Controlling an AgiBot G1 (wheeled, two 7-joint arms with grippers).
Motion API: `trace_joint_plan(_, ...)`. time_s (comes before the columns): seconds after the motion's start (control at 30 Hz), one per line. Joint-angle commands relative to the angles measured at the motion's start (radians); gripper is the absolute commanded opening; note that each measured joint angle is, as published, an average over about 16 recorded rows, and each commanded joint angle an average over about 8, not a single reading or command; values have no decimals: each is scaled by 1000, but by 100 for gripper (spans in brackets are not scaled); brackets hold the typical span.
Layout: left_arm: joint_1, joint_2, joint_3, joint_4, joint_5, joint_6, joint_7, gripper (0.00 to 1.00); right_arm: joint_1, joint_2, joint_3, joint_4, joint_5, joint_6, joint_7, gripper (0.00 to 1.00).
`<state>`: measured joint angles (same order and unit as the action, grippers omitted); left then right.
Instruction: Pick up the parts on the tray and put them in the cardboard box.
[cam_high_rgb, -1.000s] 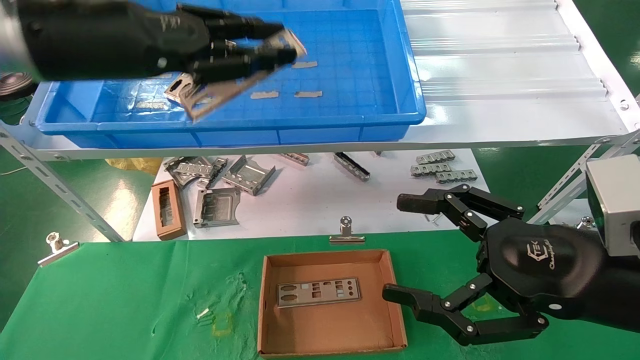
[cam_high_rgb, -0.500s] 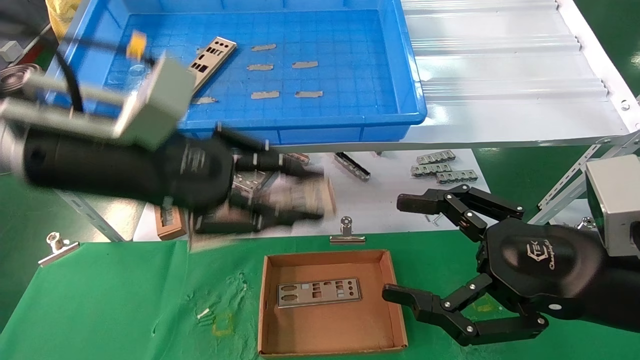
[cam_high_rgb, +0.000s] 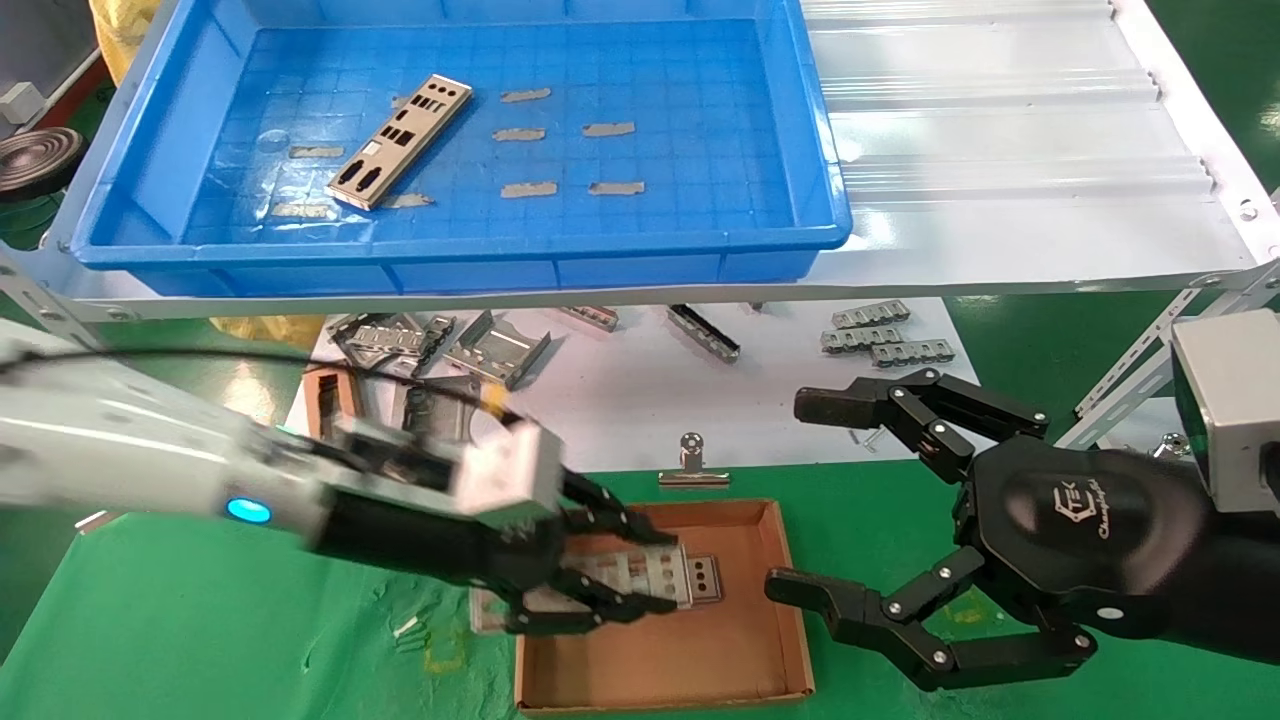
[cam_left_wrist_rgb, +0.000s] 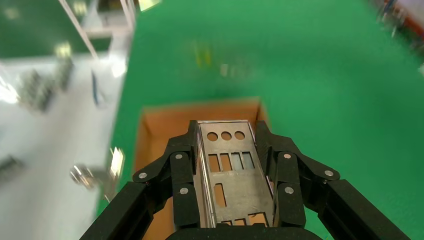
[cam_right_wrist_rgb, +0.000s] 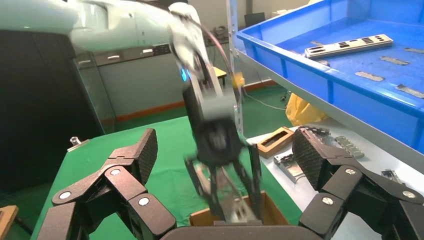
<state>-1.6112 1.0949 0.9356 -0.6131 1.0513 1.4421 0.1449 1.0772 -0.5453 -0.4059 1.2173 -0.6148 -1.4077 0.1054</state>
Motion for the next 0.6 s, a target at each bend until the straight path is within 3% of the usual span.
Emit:
trace_joint_plan(0.03, 24, 42, 18, 45, 34, -34, 45, 0, 0, 0, 0, 0, 0, 0, 0, 100)
trace_joint_plan(0.27, 50, 139, 25, 172, 61, -126, 155, 0, 0, 0, 0, 0, 0, 0, 0, 100)
trace_joint_plan(0.33, 55, 161, 26, 198, 69, -152, 195, 7, 0, 0, 0, 0, 0, 0, 0, 100)
trace_joint_plan(0.53, 59, 214, 25, 266, 76, -189, 265, 82, 0, 0, 0, 0, 0, 0, 0, 100)
trace_joint_plan(0.6, 56, 226, 24, 286, 74, -190, 276, 100, 0, 0, 0, 0, 0, 0, 0, 100)
